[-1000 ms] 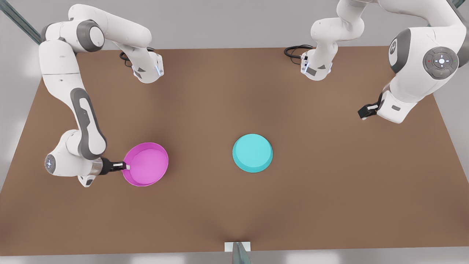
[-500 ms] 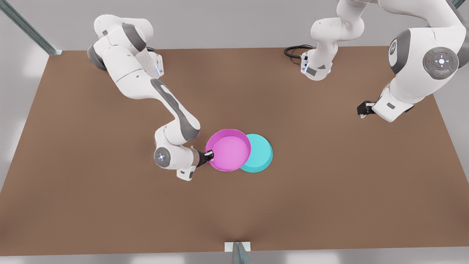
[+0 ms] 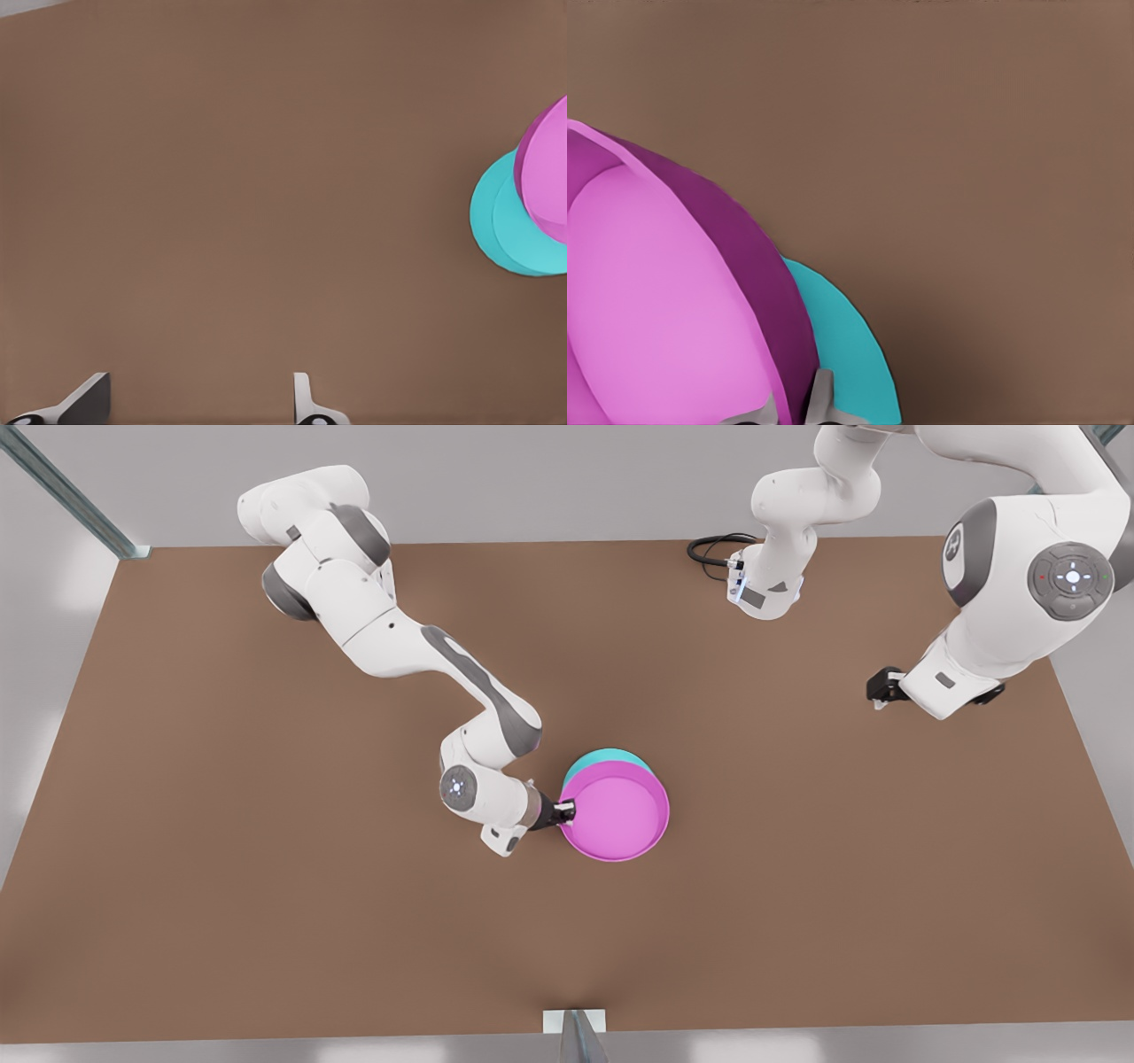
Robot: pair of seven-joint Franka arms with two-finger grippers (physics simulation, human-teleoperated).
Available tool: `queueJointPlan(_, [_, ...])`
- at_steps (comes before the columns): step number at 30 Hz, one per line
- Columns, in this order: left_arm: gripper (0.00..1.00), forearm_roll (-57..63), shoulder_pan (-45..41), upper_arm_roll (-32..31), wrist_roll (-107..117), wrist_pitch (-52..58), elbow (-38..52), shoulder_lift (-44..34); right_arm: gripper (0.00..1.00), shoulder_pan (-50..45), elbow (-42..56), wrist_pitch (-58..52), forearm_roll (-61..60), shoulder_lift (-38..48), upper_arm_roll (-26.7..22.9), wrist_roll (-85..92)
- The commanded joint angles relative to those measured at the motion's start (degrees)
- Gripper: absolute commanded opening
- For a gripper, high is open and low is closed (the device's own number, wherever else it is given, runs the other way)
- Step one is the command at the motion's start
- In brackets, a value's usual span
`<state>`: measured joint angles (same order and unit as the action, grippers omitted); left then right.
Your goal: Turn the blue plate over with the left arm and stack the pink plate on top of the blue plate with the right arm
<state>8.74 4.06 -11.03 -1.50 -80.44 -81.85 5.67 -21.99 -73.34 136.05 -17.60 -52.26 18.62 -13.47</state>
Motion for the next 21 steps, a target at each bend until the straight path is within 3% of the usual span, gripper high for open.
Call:
queueJointPlan(1, [1.00,0.0,-0.1,0.0,-4.4,-0.1,0.0,0.0,0.21,-0.1,-0.2,1.4,0.5,0.2,0.0,-15.9])
queueJointPlan(10, [1.00,0.0,-0.1,0.0,-4.4,0.2,-0.1,0.0,0.21,0.0,-8.0,-0.2,0.5,5.5,0.0,-15.5])
queueJointPlan(21, [1.00,0.0,-0.1,0.0,-4.3,0.3,0.0,0.1,0.21,-0.8,-9.4,0.4,0.5,5.9,0.7,-15.4])
